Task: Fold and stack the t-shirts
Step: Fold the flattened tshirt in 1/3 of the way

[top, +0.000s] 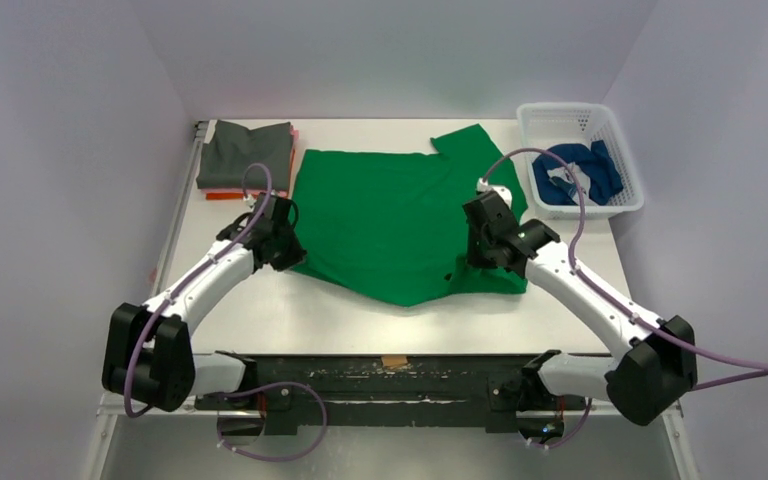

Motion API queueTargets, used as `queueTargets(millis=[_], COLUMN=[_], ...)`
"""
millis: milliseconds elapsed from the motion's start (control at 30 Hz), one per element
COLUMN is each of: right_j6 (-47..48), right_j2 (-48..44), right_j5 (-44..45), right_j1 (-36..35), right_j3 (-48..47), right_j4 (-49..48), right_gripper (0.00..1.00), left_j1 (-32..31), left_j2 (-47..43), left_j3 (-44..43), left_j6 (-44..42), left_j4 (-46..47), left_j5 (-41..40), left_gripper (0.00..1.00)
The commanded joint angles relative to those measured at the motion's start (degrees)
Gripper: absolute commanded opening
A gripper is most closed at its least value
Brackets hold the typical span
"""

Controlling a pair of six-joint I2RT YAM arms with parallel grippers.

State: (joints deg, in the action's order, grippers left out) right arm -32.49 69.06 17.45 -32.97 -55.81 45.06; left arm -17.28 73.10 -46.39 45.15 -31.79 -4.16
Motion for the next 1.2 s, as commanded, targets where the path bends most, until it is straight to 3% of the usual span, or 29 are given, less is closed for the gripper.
queueTargets(millis=[0,400,700,733,767,833,867,933,967,1167], right_j6=[4.93,13.36,19.9,19.93,19.88,20.66,20.56,19.38,18.87,15.5], right_j2=[3.95,19.38,39.74,42.35,44.76,48.66,50.68,53.48,53.51,41.33], right_j5=[2.21,-3.24,-6.87,-6.48,-5.41,-3.71,-3.23,-2.42,-2.92,-6.41], right_j1=[5.04,15.26,19.65,19.92,19.97,20.24,20.5,20.58,20.58,20.52], right_j3=[-6.76,-21.2,-38.27,-41.44,-44.54,-49.06,-51.78,-58.09,-58.71,-38.27], right_j4=[-4.71,-8.86,-7.45,-5.89,-4.48,-5.45,-5.5,-1.88,-1.26,-8.67], right_gripper=[0.0,0.0,0.0,0.04,0.14,0.36,0.41,0.49,0.53,0.69], left_j1=[1.79,5.59,7.63,7.94,8.22,8.72,8.91,8.93,8.95,8.81], left_j2=[3.35,17.38,29.59,30.85,32.12,34.1,34.87,34.71,33.89,26.85], left_j3=[-6.19,-20.99,-31.52,-32.68,-33.84,-36.41,-37.69,-39.37,-39.19,-31.04], left_j6=[-1.76,-4.75,-5.06,-5.08,-5.07,-5.07,-5.07,-5.68,-5.82,-6.12], left_j4=[1.28,-0.36,-3.78,-4.34,-4.79,-6.05,-6.81,-8.37,-8.56,-3.81], left_j5=[-2.1,-3.13,-2.1,-1.77,-1.29,-0.52,-0.37,-0.07,0.21,7.72], left_gripper=[0.0,0.0,0.0,0.0,0.07,0.38,0.5,0.88,0.99,1.0])
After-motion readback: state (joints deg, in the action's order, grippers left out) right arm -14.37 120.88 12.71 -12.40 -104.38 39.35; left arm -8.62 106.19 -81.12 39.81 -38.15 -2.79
